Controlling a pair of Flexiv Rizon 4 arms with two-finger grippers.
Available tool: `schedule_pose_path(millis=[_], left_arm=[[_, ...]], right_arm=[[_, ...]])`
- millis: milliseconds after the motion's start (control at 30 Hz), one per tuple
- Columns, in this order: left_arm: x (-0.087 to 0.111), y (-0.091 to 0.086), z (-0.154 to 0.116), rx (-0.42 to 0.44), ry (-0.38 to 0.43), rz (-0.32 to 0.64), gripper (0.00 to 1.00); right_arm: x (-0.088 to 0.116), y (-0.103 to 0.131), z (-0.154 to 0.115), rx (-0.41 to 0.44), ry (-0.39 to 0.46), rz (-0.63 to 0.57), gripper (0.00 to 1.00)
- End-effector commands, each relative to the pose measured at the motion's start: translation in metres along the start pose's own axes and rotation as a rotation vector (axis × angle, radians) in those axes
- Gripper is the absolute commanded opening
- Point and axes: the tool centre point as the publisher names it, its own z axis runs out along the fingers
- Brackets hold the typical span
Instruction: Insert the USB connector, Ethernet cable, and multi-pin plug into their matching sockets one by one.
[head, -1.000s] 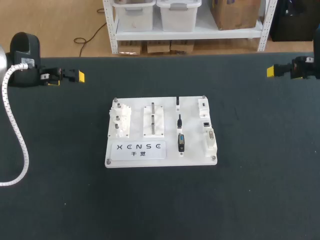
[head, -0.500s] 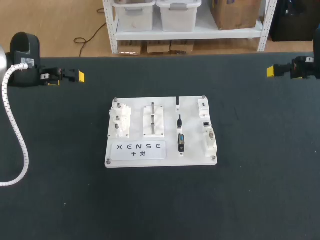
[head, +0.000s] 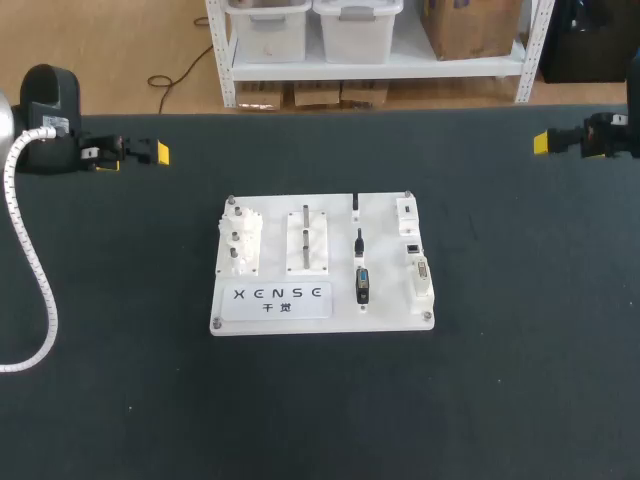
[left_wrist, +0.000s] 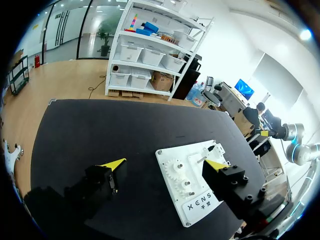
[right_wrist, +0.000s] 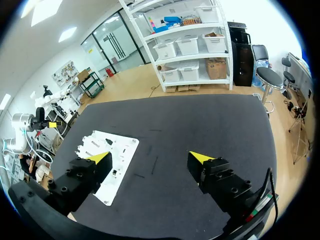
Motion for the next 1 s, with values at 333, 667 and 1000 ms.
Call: schedule_pose_path(millis=[333,667,1000], left_arm=[[0.000,0.000,0.000,0.000,0.000,0.000,1.00],[0.000,0.000,0.000,0.000,0.000,0.000,1.00],[0.000,0.000,0.000,0.000,0.000,0.000,1.00]], right_arm=[[-0.009,0.008,0.017,0.047,0.053,-0.024,1.00],[-0.034,0.071,0.100,0.332,0.294,-0.059,1.00],[0.005,0.113,0.160,0.545,0.478,0.001,1.00]])
